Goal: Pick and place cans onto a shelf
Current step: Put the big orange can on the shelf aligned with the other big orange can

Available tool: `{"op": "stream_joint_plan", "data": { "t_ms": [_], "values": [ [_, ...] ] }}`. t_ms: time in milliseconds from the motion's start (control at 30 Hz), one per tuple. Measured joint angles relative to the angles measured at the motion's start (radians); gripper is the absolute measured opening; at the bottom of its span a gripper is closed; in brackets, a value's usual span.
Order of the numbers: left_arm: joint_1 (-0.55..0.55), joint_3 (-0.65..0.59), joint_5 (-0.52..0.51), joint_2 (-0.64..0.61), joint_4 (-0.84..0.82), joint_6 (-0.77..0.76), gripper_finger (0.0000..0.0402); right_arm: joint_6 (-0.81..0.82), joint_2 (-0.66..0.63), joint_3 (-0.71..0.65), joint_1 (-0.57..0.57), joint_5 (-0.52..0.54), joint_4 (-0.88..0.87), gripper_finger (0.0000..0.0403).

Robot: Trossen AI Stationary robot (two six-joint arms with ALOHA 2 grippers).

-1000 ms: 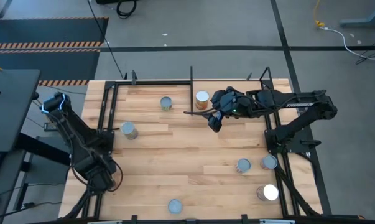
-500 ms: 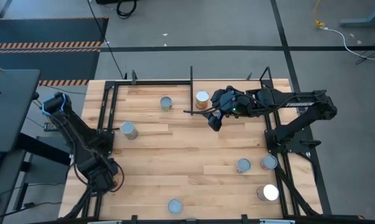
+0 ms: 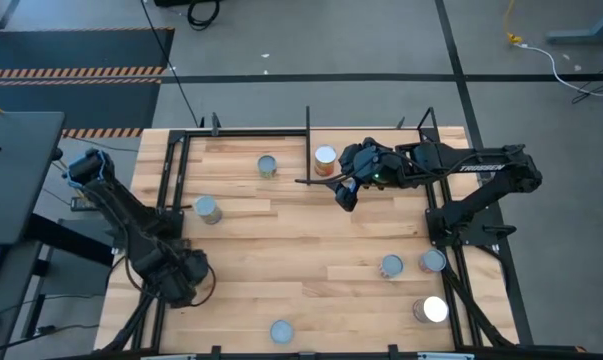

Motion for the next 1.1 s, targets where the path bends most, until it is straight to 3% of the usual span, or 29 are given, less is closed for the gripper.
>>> {"op": "stream_joint_plan", "data": {
  "t_ms": [233, 533, 767, 933, 1100],
  "values": [
    [0.135, 0.001, -0.217, 0.075, 0.209, 0.298, 0.0295, 0.0, 0.0, 0.0, 0.0, -0.004, 0.0, 0.0375],
    [0.35, 0.019, -0.209, 0.173, 0.522, 0.567, 0.0295, 0.001, 0.0, 0.0, 0.002, -0.056, 0.0, 0.0375],
    [0.523, 0.153, -0.147, 0.176, 0.471, 0.618, 0.0295, -0.051, 0.0, 0.0, 0.023, -0.148, -0.011, 0.0375],
    [0.64, 0.287, -0.107, 0.205, 0.283, 0.644, 0.0295, -0.128, 0.011, 0.0, 0.072, -0.153, -0.061, 0.0375],
    [0.728, 0.424, -0.064, 0.321, 0.148, 0.737, 0.0295, -0.151, 0.087, 0.0, 0.104, -0.195, -0.098, 0.0375]
  ]
}}
